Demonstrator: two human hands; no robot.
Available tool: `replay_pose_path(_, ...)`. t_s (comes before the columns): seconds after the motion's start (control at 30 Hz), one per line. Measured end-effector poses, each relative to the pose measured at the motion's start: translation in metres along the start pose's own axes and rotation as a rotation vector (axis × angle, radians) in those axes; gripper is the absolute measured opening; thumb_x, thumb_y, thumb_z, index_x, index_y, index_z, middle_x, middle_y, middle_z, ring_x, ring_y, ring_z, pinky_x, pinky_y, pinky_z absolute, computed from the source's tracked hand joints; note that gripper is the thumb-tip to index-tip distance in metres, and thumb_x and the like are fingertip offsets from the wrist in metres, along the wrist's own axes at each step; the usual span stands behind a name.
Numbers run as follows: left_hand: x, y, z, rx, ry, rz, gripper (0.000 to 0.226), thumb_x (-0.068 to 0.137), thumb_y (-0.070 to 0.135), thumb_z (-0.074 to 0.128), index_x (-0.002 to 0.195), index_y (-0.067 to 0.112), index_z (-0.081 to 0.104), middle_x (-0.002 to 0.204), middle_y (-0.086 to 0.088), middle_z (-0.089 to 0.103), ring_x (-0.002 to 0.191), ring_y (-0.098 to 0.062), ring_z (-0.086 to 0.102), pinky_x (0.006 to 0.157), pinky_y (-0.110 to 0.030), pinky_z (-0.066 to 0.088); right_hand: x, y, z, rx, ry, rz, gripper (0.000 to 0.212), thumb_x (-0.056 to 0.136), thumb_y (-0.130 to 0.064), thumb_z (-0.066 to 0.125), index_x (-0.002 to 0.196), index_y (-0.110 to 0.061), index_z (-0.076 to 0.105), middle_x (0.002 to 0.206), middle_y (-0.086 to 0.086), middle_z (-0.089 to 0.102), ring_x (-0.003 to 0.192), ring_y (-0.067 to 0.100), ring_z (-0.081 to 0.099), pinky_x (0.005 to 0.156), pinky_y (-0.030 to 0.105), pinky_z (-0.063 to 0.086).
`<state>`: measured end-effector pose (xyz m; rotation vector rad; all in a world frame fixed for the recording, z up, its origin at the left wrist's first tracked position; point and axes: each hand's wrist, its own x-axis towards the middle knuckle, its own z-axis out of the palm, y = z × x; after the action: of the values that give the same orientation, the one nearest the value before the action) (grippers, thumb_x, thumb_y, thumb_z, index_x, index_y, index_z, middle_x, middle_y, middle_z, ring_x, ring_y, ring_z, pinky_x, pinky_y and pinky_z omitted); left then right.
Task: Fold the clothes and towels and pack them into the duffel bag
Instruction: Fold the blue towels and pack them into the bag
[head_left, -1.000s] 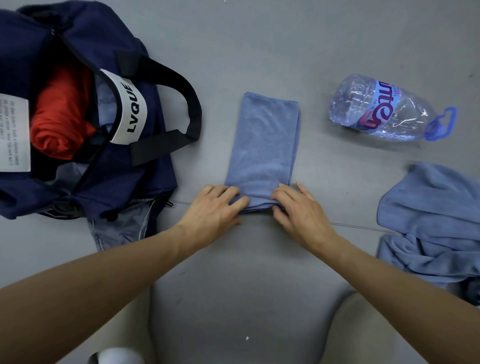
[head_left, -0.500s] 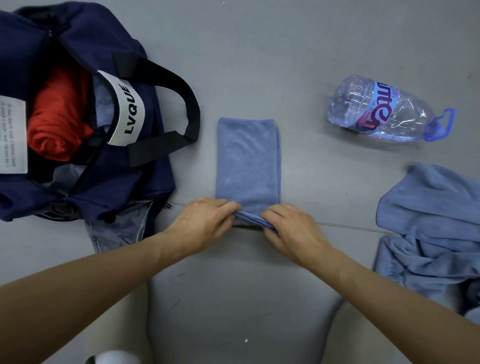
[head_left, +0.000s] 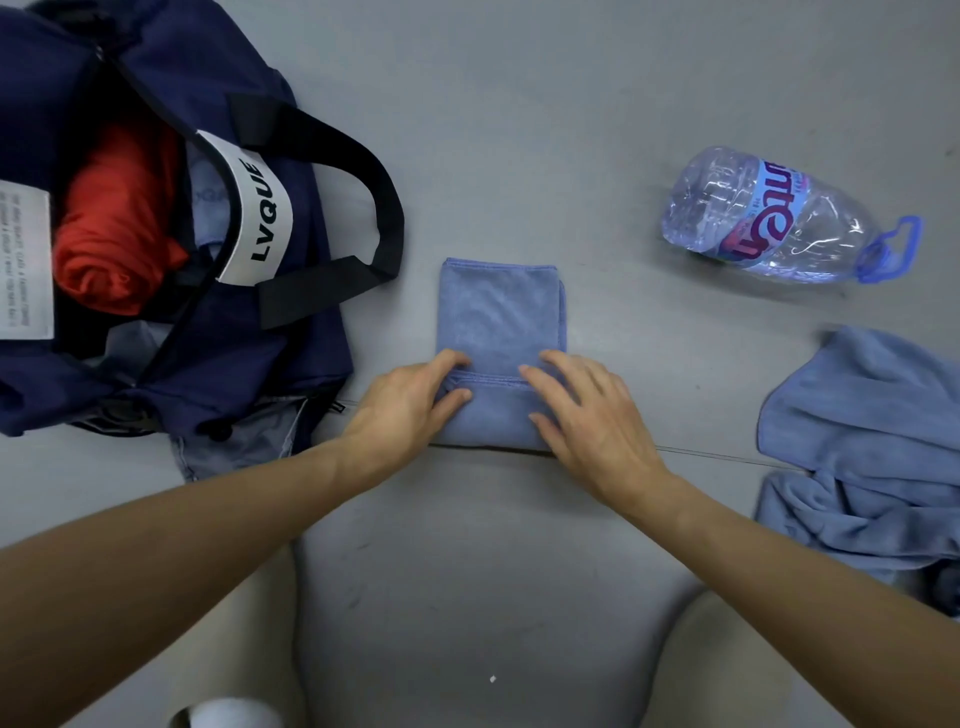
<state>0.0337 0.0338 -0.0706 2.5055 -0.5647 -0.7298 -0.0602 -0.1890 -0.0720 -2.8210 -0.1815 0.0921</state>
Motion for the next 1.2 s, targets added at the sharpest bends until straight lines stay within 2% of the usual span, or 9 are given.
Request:
replay_pose_path(0.13, -0.001, 0.002, 0.005, 0.129, 0.041, 0.034, 0.038, 0.098, 0.039, 0.056, 0.135, 0.028, 0.050, 0.116, -0.002, 0.065, 0.100, -0.031, 0.063, 0.081, -0.041, 0.051, -0.012, -0.002, 0.019, -0.155, -0.189, -0.159, 0.076, 0.093, -0.054, 0.055, 0.154, -0.014, 0.034, 0.160, 0.007, 0.034, 0.150, 0.028, 0.026, 0.119, 0.052, 0.027)
replay_pose_path(0.23, -0.004, -0.005, 0.007, 0.352, 0.188, 0.331, 0.040, 0.090, 0.021, 0.067, 0.129, 0.020, 0.059, 0.119, -0.006, 0.060, 0.104, -0.033, 0.058, 0.082, -0.043, 0.049, -0.014, 0.000, 0.027, -0.168, -0.312, -0.104, 0.088, 0.090, -0.061, 0.053, 0.158, -0.015, 0.023, 0.164, 0.003, 0.025, 0.152, 0.025, 0.019, 0.120, 0.054, 0.025)
replay_pose_path(0.37, -0.007, -0.014, 0.020, 0.446, 0.168, 0.649, 0.056, 0.090, 0.005, 0.047, 0.146, 0.013, 0.050, 0.145, -0.012, 0.052, 0.139, -0.032, 0.042, 0.118, -0.043, 0.026, -0.010, 0.001, 0.025, -0.155, -0.301, -0.094, 0.083, 0.090, -0.058, 0.052, 0.157, -0.015, 0.027, 0.163, 0.002, 0.029, 0.151, 0.023, 0.023, 0.119, 0.054, 0.027)
replay_pose_path(0.5, -0.014, -0.035, 0.027, 0.433, -0.043, 0.508, 0.067, 0.102, 0.050, 0.040, 0.158, 0.017, 0.026, 0.164, -0.004, 0.025, 0.152, -0.022, 0.022, 0.124, -0.041, 0.020, -0.010, 0.001, 0.024, -0.142, -0.279, -0.093, 0.084, 0.089, -0.056, 0.057, 0.157, -0.018, 0.026, 0.162, 0.000, 0.029, 0.151, 0.022, 0.024, 0.119, 0.054, 0.027)
replay_pose_path(0.57, -0.014, -0.044, 0.025, 0.475, -0.067, 0.473, 0.079, 0.097, 0.055, 0.051, 0.160, 0.017, 0.021, 0.167, -0.004, 0.017, 0.153, -0.021, 0.017, 0.124, -0.044, 0.020, -0.008, 0.003, 0.022, -0.134, -0.274, -0.085, 0.086, 0.087, -0.057, 0.060, 0.157, -0.018, 0.028, 0.161, -0.001, 0.032, 0.150, 0.021, 0.027, 0.119, 0.053, 0.028)
replay_pose_path(0.73, -0.014, -0.033, 0.024, 0.343, 0.035, 0.433, 0.070, 0.086, 0.032, 0.070, 0.149, 0.015, 0.046, 0.155, -0.006, 0.044, 0.140, -0.027, 0.044, 0.113, -0.045, 0.040, 0.001, 0.003, 0.018, -0.100, -0.214, -0.095, 0.074, 0.083, -0.044, 0.073, 0.146, -0.017, 0.048, 0.148, 0.000, 0.052, 0.138, 0.023, 0.048, 0.116, 0.048, 0.034)
replay_pose_path(0.9, -0.021, -0.018, 0.009, 0.166, 0.096, 0.311, 0.040, 0.086, 0.039, 0.048, 0.117, 0.024, 0.068, 0.110, 0.008, 0.061, 0.099, -0.014, 0.056, 0.077, -0.031, 0.053, 0.014, -0.005, -0.007, 0.040, -0.209, -0.035, 0.034, 0.090, -0.038, 0.059, 0.121, -0.026, 0.063, 0.109, -0.005, 0.071, 0.109, 0.019, 0.064, 0.119, 0.037, 0.032)
replay_pose_path(1.03, -0.023, -0.014, 0.001, 0.088, -0.004, 0.149, 0.031, 0.088, 0.050, 0.037, 0.097, 0.028, 0.056, 0.078, 0.008, 0.057, 0.073, -0.012, 0.052, 0.064, -0.036, 0.046, 0.008, -0.009, -0.017, 0.146, -0.293, 0.101, 0.048, 0.093, -0.058, 0.052, 0.135, -0.034, 0.047, 0.115, -0.004, 0.068, 0.125, 0.023, 0.054, 0.096, 0.032, 0.044)
replay_pose_path(1.2, -0.020, -0.013, 0.003, 0.049, -0.080, 0.040, 0.027, 0.098, 0.051, 0.039, 0.111, 0.029, 0.048, 0.087, 0.001, 0.067, 0.079, -0.022, 0.061, 0.070, -0.038, 0.046, -0.004, -0.009, 0.001, 0.225, -0.198, 0.126, 0.057, 0.097, -0.048, 0.049, 0.150, -0.032, 0.035, 0.142, -0.004, 0.048, 0.096, 0.026, 0.066, 0.069, 0.040, 0.056)
